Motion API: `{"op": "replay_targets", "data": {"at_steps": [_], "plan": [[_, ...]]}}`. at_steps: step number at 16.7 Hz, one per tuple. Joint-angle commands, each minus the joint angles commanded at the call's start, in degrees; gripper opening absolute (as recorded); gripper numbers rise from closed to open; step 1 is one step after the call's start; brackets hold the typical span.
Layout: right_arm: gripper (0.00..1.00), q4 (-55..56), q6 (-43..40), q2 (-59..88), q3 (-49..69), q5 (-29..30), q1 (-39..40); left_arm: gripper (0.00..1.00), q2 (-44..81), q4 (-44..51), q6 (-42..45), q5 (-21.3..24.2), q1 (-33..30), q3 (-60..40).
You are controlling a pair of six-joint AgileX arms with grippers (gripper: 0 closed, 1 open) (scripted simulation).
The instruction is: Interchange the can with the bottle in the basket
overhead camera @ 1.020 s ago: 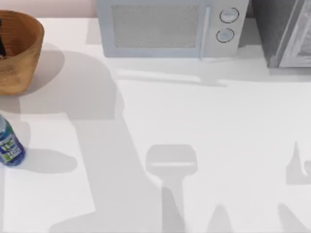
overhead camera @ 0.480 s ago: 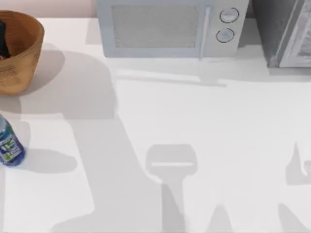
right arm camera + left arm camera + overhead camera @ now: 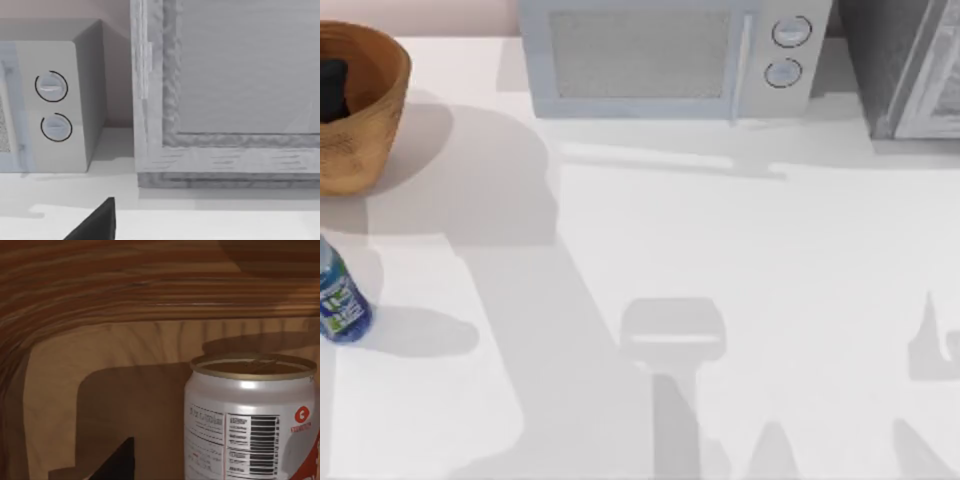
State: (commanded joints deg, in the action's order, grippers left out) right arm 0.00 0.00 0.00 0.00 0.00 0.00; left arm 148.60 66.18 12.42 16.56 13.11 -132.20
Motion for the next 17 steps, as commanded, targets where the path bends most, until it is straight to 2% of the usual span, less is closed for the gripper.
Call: {"op": "replay_targets", "data": {"at_steps": [1, 14, 17], "plan": [[1.00, 0.0, 0.0, 0.0, 0.0, 0.0, 0.0, 1.00, 0.0, 0.0, 0.0, 0.0, 0.0, 0.0], [1.00, 0.0, 0.0, 0.0, 0.0, 0.0, 0.0, 0.02, 0.0, 0.0, 0.0, 0.0, 0.0, 0.0], [1.00, 0.0, 0.0, 0.0, 0.0, 0.0, 0.0, 0.00, 0.0, 0.0, 0.0, 0.0, 0.0, 0.0]]}}
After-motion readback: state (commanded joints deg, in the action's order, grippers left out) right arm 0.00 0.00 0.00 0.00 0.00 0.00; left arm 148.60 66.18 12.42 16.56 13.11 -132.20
